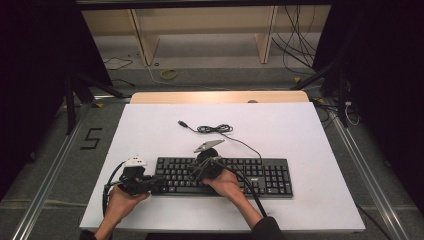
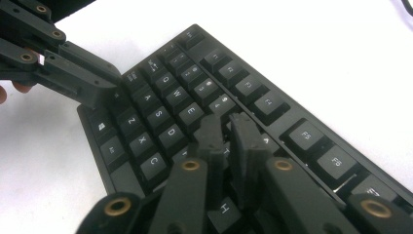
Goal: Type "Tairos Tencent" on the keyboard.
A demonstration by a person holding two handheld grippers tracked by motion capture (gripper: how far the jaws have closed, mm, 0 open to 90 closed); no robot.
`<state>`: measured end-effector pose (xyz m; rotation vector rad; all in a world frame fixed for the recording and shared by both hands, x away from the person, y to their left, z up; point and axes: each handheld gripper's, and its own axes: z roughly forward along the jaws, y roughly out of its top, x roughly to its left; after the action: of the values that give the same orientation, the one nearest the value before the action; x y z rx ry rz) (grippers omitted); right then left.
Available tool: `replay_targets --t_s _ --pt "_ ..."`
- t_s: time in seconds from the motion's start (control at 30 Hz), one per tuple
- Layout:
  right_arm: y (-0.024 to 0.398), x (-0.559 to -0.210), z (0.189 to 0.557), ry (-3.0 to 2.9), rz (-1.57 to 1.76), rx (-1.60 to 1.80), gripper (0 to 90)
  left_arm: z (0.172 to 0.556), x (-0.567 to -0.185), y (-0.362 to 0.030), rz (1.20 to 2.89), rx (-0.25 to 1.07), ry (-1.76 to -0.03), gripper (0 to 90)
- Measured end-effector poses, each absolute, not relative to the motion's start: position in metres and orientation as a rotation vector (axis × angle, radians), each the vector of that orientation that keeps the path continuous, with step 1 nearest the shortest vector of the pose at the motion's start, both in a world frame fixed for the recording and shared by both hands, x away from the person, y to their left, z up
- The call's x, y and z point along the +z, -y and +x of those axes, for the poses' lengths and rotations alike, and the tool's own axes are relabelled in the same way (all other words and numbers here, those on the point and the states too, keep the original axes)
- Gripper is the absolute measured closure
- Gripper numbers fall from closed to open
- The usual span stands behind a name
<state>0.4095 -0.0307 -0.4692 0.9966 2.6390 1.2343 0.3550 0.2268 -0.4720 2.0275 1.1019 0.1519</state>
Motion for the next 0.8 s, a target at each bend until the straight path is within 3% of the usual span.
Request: replay_targets --t_s 0.37,0.8 --pt "0.042 -0.462 0.407 -2.605 1.007 1.291 73.4 0.355 -0.470 -0.226 1.981 0.138 -1.078 67.9" --pt "0.046 -0.457 0.398 -2.607 1.004 1.340 49.1 0.358 -0.467 -0.225 1.913 0.146 -1.074 39.8"
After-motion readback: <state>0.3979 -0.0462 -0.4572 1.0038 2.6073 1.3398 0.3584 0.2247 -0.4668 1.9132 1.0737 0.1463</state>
